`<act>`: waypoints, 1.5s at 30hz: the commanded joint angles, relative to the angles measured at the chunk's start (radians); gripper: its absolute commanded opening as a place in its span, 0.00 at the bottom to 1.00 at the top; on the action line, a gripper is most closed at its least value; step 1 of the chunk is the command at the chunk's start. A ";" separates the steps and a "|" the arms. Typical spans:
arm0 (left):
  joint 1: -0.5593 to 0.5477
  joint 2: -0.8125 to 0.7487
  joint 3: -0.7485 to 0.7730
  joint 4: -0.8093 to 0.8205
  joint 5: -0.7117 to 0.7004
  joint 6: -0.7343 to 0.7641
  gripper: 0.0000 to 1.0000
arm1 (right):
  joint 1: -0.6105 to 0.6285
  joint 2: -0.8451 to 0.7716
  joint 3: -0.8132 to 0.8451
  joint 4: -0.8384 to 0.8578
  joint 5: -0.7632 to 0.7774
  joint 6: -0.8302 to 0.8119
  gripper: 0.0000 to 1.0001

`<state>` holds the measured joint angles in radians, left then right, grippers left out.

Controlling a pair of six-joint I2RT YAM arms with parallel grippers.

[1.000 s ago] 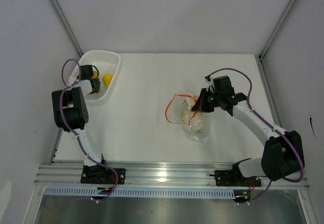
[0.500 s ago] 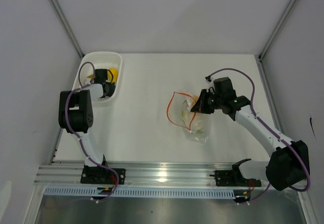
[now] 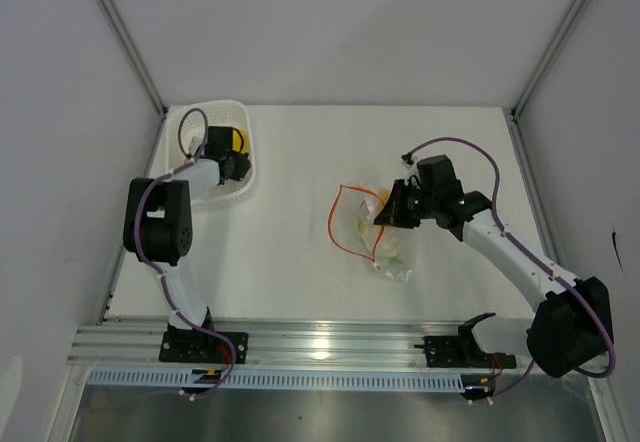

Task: Place the food in the zip-top bag and seal the zipper
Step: Adjust the bin at the center of the board.

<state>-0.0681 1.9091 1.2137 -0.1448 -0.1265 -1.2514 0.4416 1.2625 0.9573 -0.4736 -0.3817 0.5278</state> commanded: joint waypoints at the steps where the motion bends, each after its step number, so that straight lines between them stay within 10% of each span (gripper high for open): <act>1: -0.016 -0.053 0.047 -0.001 0.034 0.072 0.01 | 0.011 -0.015 0.006 0.001 0.013 0.005 0.00; 5: -0.022 -0.096 0.041 0.016 0.050 0.157 0.09 | 0.011 -0.011 0.008 -0.002 0.012 -0.003 0.00; 17: 0.040 -0.173 0.224 -0.323 -0.301 0.429 0.92 | 0.014 -0.008 -0.009 0.015 0.006 -0.012 0.00; 31: 0.157 0.065 0.463 -0.401 -0.323 0.730 0.96 | 0.014 0.009 -0.023 0.026 -0.008 -0.029 0.00; 45: 0.206 0.221 0.564 -0.423 -0.022 0.834 0.98 | 0.016 0.025 -0.026 0.038 -0.003 -0.017 0.00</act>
<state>0.1101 2.1086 1.7527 -0.5518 -0.2325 -0.4473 0.4507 1.2865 0.9356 -0.4500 -0.3862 0.5201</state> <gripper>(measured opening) 0.977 0.003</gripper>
